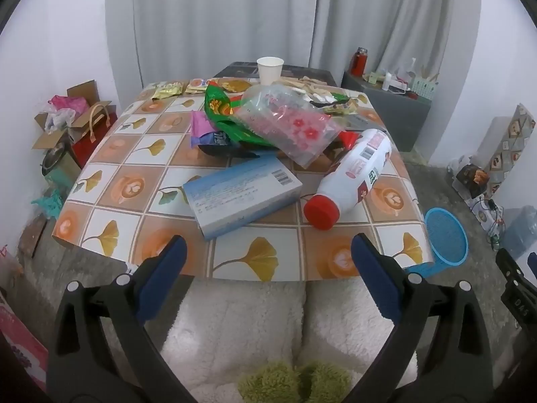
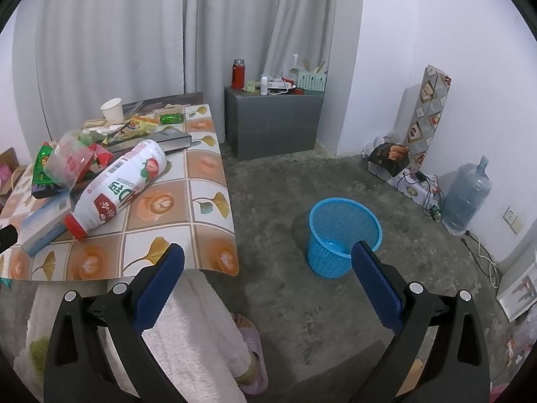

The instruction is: Collect trash

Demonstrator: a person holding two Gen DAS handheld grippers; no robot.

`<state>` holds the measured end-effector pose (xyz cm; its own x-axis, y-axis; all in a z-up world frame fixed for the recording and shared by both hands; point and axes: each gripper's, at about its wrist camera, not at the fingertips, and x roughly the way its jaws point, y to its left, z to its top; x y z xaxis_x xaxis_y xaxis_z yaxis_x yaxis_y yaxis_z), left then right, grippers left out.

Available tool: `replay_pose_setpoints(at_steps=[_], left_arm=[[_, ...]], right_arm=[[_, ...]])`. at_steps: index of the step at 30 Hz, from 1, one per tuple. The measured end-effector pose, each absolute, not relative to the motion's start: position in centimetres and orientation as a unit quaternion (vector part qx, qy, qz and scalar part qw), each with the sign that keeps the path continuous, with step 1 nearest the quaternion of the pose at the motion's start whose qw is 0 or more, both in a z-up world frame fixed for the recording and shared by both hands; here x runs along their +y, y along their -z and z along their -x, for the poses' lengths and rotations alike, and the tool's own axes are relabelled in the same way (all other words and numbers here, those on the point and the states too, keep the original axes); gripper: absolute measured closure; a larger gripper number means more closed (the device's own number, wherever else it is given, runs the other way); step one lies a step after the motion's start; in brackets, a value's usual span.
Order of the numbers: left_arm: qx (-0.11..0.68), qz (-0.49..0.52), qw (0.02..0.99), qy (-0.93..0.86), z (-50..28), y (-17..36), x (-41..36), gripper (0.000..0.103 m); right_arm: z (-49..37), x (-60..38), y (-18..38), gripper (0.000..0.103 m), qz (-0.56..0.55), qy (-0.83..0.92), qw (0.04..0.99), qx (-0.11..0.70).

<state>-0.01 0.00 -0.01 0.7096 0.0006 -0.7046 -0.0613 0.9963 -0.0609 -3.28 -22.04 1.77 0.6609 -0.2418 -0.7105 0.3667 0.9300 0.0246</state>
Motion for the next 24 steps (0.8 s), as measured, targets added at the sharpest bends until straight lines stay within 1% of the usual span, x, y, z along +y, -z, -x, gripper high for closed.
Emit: replay_pose_setpoints(at_steps=[24], left_arm=[[0.381, 0.039, 0.924, -0.015, 0.12, 0.17, 0.28, 0.009]], right_arm=[[3.26, -21.80, -1.65, 0.006, -0.087, 0.166, 0.907, 0.376]])
